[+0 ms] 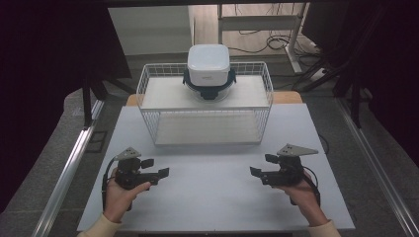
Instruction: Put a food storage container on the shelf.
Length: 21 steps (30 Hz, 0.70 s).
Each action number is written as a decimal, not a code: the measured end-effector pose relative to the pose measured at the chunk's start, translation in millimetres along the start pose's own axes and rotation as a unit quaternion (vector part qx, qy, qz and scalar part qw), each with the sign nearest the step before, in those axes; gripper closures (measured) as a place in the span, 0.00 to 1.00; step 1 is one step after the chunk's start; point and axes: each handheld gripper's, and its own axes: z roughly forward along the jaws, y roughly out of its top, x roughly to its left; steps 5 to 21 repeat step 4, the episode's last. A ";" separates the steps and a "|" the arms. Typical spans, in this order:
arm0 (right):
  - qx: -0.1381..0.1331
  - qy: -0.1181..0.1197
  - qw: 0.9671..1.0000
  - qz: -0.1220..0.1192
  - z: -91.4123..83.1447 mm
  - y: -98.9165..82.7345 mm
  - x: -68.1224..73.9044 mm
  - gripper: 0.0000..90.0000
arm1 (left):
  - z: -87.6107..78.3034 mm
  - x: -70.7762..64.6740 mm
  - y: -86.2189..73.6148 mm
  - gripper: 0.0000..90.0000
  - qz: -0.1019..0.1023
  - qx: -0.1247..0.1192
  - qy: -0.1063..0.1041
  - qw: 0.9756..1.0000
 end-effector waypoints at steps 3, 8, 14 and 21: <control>-0.003 0.002 1.000 -0.002 -0.8 -0.1 0.1 0.22 | 0.5 0.3 -0.6 0.24 0.002 0.002 0.003 1.000; -0.004 0.004 1.000 -0.002 -1.3 -0.2 0.1 0.22 | 0.5 0.5 -0.7 0.24 0.001 0.000 0.003 1.000; -0.004 0.004 1.000 -0.002 -1.3 -0.2 0.1 0.22 | 0.5 0.5 -0.7 0.24 0.001 0.000 0.003 1.000; -0.004 0.004 1.000 -0.002 -1.3 -0.2 0.1 0.22 | 0.5 0.5 -0.7 0.24 0.001 0.000 0.003 1.000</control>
